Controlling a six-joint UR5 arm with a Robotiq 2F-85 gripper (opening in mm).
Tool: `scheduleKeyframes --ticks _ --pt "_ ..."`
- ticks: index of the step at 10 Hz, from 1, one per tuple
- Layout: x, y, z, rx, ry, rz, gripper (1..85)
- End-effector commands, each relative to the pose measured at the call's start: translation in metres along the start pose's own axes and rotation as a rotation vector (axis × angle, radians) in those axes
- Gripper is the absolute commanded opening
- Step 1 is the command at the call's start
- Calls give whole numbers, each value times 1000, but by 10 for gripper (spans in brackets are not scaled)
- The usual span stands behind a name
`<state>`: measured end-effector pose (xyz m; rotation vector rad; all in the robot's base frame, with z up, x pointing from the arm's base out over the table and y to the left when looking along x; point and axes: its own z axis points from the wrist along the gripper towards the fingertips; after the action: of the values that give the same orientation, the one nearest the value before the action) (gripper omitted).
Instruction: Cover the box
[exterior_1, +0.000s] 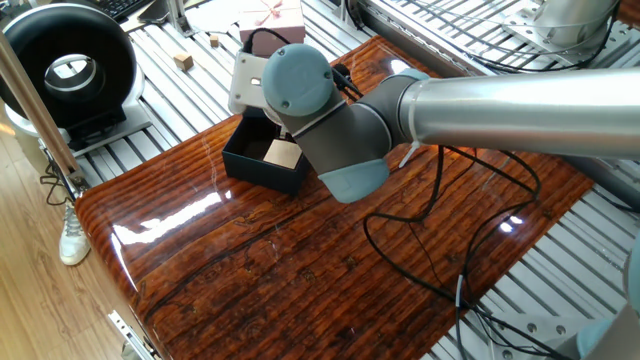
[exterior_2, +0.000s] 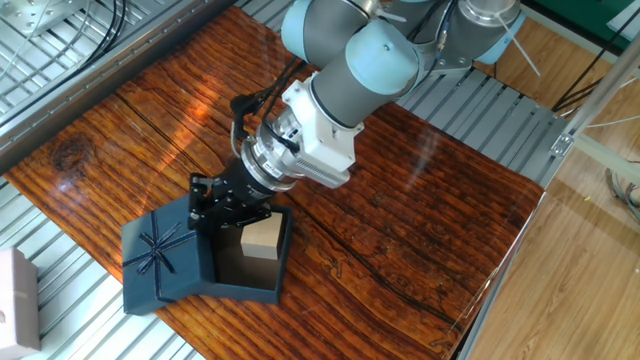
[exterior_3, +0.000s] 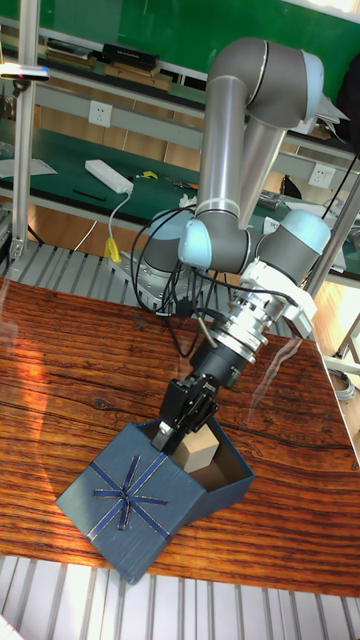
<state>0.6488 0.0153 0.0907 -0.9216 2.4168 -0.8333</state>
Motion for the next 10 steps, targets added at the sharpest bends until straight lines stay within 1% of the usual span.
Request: scheduleKeyframes --ticks 1,3,7,9,10 --pt "-2 -1 5 3 -12 13 337" --pt "-6 -2 9 9 -28 9 347" --pt "-8 -3 14 16 -41 2 347" --pt "-10 0 18 9 -55 12 343" --pt "-10 3 19 -2 -59 23 343"
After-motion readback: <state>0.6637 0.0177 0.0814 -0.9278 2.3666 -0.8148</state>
